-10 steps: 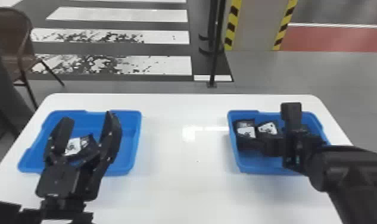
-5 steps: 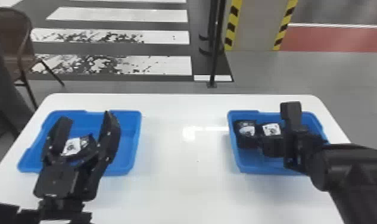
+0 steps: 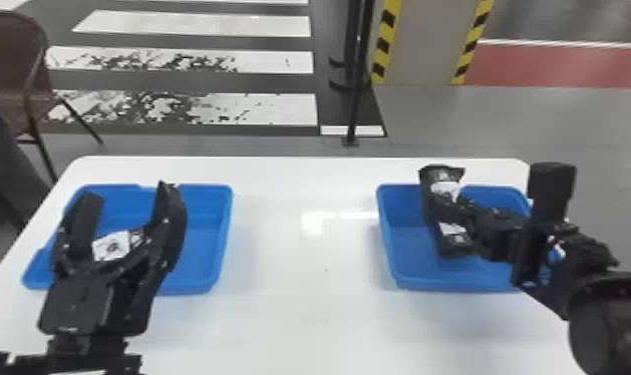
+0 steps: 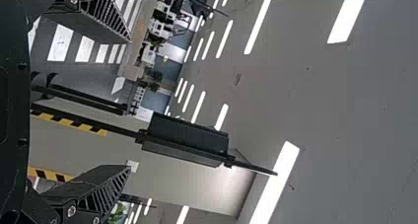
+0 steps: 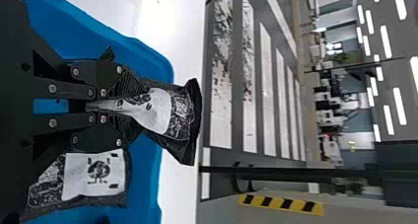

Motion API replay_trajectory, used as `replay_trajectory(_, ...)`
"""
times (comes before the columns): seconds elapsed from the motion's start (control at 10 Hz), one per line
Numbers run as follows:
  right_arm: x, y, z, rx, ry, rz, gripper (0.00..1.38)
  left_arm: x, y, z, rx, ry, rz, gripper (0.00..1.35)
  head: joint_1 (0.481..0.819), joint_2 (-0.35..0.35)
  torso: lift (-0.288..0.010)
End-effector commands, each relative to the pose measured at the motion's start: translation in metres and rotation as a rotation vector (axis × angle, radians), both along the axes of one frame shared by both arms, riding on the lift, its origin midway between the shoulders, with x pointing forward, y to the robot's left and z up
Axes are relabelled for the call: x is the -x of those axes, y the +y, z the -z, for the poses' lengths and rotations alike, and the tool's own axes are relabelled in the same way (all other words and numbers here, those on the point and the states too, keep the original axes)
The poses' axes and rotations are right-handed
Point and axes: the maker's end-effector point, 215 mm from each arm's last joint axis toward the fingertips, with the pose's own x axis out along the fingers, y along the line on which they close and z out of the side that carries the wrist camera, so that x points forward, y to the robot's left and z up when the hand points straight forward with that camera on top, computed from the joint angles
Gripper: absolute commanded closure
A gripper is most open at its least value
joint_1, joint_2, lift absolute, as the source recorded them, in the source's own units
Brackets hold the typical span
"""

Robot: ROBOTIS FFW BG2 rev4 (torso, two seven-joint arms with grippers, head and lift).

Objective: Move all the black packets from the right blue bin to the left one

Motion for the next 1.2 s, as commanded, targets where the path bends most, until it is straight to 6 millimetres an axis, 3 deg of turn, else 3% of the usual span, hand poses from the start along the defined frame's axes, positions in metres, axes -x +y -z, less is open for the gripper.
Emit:
replay_trajectory(0.0, 0.002, 0.002, -0.049, -0.033, -0.178, -0.026, 1.08, 0.000, 0.007, -0.003, 0.002, -0.010, -0.016, 0.13, 0.695, -0.056, -0.140)
replay_trajectory(0.2, 0.003, 0.029, -0.096, -0.179, -0.364, -0.125, 1.08, 0.000, 0.005, -0.003, 0.001, -0.010, -0.015, 0.13, 0.695, -0.034, -0.140)
replay_trajectory(0.4, 0.013, 0.085, -0.136, -0.339, -0.474, -0.296, 1.08, 0.000, 0.013, -0.012, 0.007, -0.035, -0.028, 0.13, 0.686, -0.001, -0.140)
replay_trajectory(0.6, 0.027, 0.144, -0.154, -0.451, -0.483, -0.461, 1.08, -0.002, 0.008, -0.032, -0.020, -0.022, -0.003, 0.13, 0.653, 0.078, -0.140)
replay_trajectory(0.8, 0.043, 0.200, -0.150, -0.534, -0.439, -0.601, 1.08, -0.003, -0.004, -0.062, -0.019, -0.009, 0.063, 0.13, 0.632, 0.126, -0.140)
replay_trajectory(0.9, 0.055, 0.230, -0.150, -0.557, -0.407, -0.679, 1.08, -0.004, -0.018, -0.069, -0.023, 0.029, 0.131, 0.13, 0.621, 0.159, -0.140)
replay_trajectory(1.1, 0.076, 0.275, -0.153, -0.584, -0.363, -0.784, 1.08, -0.008, -0.063, -0.065, -0.033, 0.120, 0.312, 0.13, 0.615, 0.199, -0.140)
